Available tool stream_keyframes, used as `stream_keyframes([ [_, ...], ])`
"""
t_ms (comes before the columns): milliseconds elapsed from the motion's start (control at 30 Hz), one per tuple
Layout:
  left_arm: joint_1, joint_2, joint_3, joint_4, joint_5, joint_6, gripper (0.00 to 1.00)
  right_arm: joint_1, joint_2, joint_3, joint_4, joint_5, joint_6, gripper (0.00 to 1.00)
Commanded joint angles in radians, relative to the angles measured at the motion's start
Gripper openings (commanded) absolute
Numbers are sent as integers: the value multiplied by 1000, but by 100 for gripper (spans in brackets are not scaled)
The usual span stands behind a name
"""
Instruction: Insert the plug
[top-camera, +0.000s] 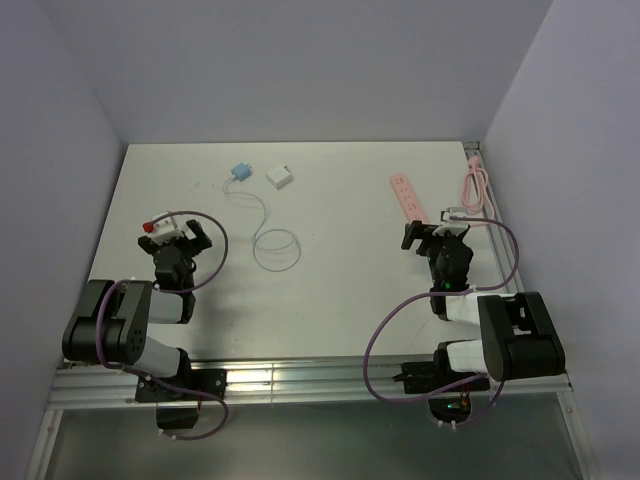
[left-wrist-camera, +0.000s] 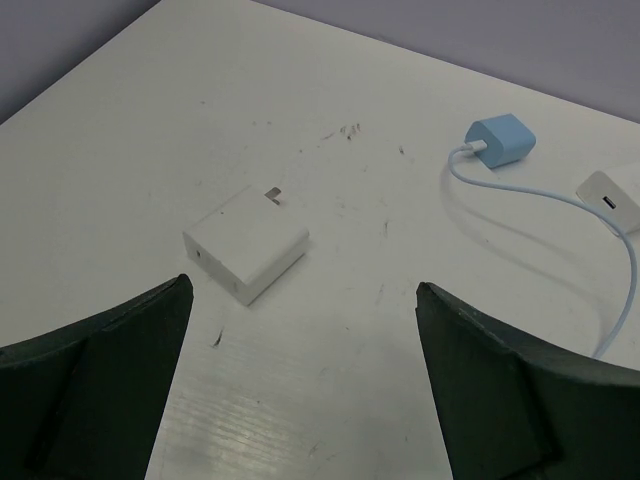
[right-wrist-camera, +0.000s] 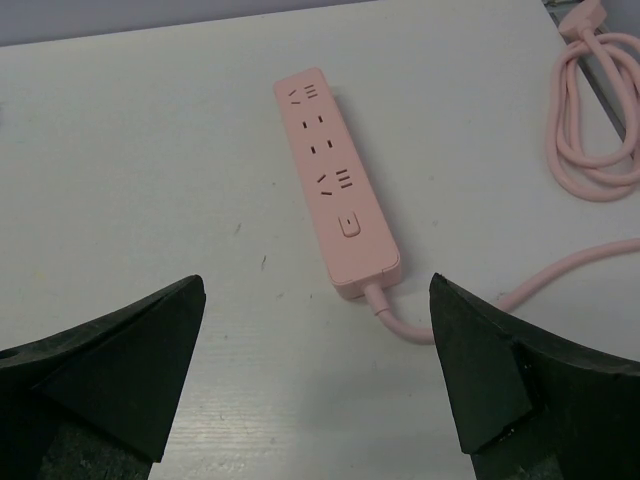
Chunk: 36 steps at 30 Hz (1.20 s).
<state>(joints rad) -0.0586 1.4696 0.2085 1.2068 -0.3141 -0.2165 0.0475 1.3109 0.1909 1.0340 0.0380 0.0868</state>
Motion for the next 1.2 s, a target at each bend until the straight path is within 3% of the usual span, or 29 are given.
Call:
stream_keyframes([
  [0,2,-11,23,40,-16,29,100,-5,-15,28,66,20,-22,100],
  [300,2,-11,22,40,-17,29,100,-3,-13,30,61,22,-22,100],
  [400,2,-11,22,40,-14,29,100,8,-25,22,75,84,-22,100],
  [500,2,-11,22,40,-16,29,99,38,-90,68,-58,223,4,100],
  [567,3,-6,26,33,-7,20,99,49,-128,139,-240,297,62,100],
  [733,17,-17,16,45,1,17,99,45,-95,365,-682,367,235,100],
  [833,11,-60,8,27,-48,26,99,43,-55,400,-779,392,260,100],
  [900,-32,-145,43,-60,-110,40,99,43,-50,375,-763,369,252,100],
  [1033,-139,-276,146,-385,-298,31,99,41,8,424,-808,329,232,100],
  [1100,-176,-375,256,-618,-370,-133,100,41,63,476,-860,315,226,100],
  [1133,-178,-400,296,-832,-387,-305,99,40,108,499,-883,304,216,100],
  [1167,-178,-420,330,-921,-408,-392,100,41,132,521,-905,297,212,100],
])
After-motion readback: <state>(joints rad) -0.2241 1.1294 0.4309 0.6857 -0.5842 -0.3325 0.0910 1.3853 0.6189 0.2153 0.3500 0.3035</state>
